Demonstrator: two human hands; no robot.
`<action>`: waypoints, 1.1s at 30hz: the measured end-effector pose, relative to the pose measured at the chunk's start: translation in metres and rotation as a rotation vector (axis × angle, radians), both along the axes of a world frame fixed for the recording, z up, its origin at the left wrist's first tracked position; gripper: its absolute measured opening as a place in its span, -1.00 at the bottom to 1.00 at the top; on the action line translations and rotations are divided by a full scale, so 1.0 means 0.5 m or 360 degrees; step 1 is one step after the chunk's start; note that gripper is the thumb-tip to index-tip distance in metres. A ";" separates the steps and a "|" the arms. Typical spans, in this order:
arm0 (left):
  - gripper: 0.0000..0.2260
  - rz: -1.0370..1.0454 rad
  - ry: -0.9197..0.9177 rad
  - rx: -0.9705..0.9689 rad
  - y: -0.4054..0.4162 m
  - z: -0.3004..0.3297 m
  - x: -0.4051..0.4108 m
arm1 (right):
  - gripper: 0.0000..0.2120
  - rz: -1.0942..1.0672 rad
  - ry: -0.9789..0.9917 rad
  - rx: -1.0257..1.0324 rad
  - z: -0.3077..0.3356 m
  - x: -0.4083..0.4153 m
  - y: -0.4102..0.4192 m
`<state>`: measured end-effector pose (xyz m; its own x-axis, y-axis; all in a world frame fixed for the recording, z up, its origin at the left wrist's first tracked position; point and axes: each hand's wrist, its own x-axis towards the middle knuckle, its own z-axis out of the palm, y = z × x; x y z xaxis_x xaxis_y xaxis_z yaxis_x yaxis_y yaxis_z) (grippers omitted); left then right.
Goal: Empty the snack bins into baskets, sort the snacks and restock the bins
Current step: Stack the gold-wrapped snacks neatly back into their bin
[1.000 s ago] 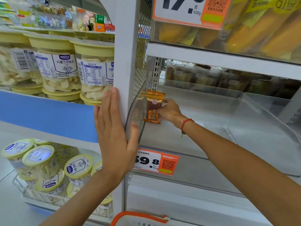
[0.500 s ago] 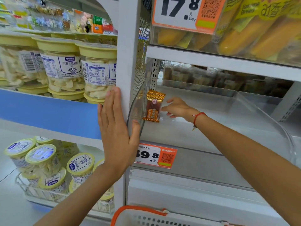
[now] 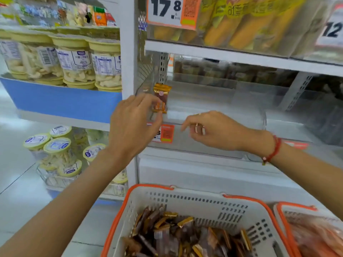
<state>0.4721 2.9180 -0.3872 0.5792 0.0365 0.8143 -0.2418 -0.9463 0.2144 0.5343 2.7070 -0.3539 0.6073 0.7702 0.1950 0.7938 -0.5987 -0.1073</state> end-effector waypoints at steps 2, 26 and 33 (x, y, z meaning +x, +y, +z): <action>-0.81 -0.0009 0.0505 0.0100 -0.028 -0.019 -0.031 | -0.78 -0.0051 0.0171 -0.0412 -0.052 -0.050 -0.041; -0.48 0.0196 0.1553 0.0231 -0.090 -0.650 -0.153 | -0.25 -0.0622 0.0402 -0.0683 -0.770 -0.178 -0.214; -0.68 0.0254 0.1460 0.0169 -0.136 -0.609 -0.138 | -0.71 -0.0704 0.1041 -0.0255 -0.708 -0.175 -0.179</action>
<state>0.4032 2.8501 -0.6916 0.9914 0.1226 0.0453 0.1134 -0.9793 0.1675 0.4468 2.6174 -0.7077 0.8156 0.4199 -0.3981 0.2853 -0.8904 -0.3546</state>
